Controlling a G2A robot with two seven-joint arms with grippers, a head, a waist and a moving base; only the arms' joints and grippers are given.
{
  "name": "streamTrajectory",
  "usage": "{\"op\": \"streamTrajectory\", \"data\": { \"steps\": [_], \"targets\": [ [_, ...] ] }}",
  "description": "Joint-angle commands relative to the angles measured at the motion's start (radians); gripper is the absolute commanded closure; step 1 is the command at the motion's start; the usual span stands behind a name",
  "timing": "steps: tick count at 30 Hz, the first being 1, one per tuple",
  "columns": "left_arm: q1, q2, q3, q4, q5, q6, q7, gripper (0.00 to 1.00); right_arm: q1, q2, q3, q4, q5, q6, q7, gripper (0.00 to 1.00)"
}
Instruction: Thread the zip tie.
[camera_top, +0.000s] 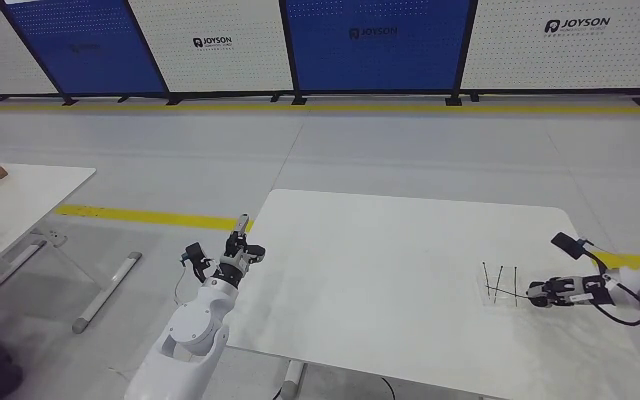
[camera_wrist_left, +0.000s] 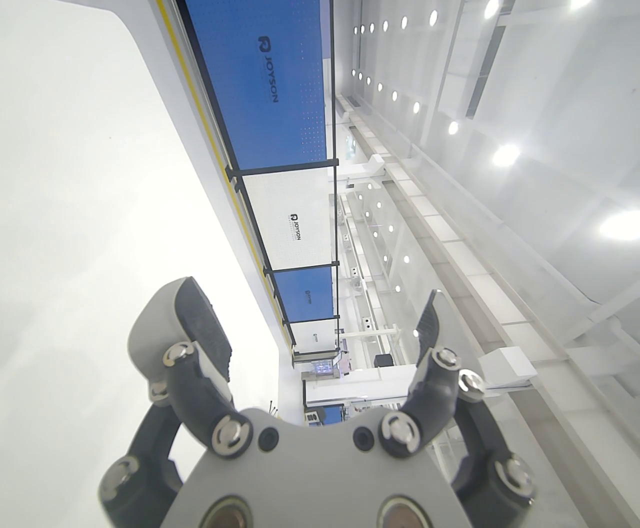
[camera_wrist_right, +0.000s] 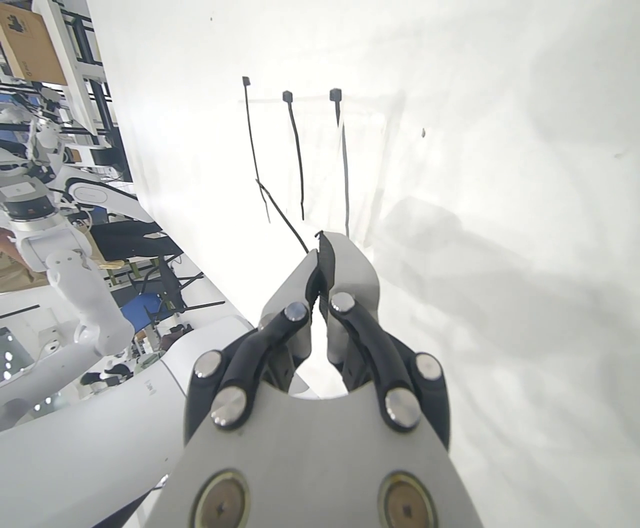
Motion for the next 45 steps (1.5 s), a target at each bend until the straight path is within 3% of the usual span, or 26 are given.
{"op": "streamTrajectory", "data": {
  "steps": [1, 10, 22, 27, 31, 40, 43, 45],
  "targets": [
    [0.000, 0.000, 0.000, 0.000, 0.000, 0.000, 0.000, 0.00, -0.001, 0.001, -0.001, -0.002, 0.003, 0.000, 0.000, 1.00],
    [0.000, 0.000, 0.000, 0.000, 0.000, 0.000, 0.000, 0.00, -0.005, 0.017, 0.008, -0.003, 0.014, 0.000, 0.000, 1.00],
    [0.000, 0.000, 0.000, 0.000, 0.000, 0.000, 0.000, 0.00, -0.037, 0.066, 0.080, -0.035, 0.007, 0.000, -0.012, 1.00],
    [0.000, 0.000, 0.000, 0.000, 0.000, 0.000, 0.000, 0.00, -0.118, 0.112, 0.178, -0.166, 0.046, 0.000, -0.042, 1.00],
    [0.000, 0.000, 0.000, 0.000, 0.000, 0.000, 0.000, 0.00, -0.248, 0.163, 0.305, -0.369, 0.066, 0.000, -0.078, 1.00],
    [0.000, 0.000, 0.000, 0.000, 0.000, 0.000, 0.000, 0.00, -0.260, 0.167, 0.314, -0.387, 0.061, 0.000, -0.082, 1.00],
    [0.000, 0.000, 0.000, 0.000, 0.000, 0.000, 0.000, 0.00, -0.285, 0.164, 0.308, -0.453, 0.011, 0.001, -0.181, 1.00],
    [0.000, 0.000, 0.000, 0.000, 0.000, 0.000, 0.000, 0.00, -0.313, 0.167, 0.317, -0.542, -0.056, 0.000, -0.288, 1.00]
  ]
}}
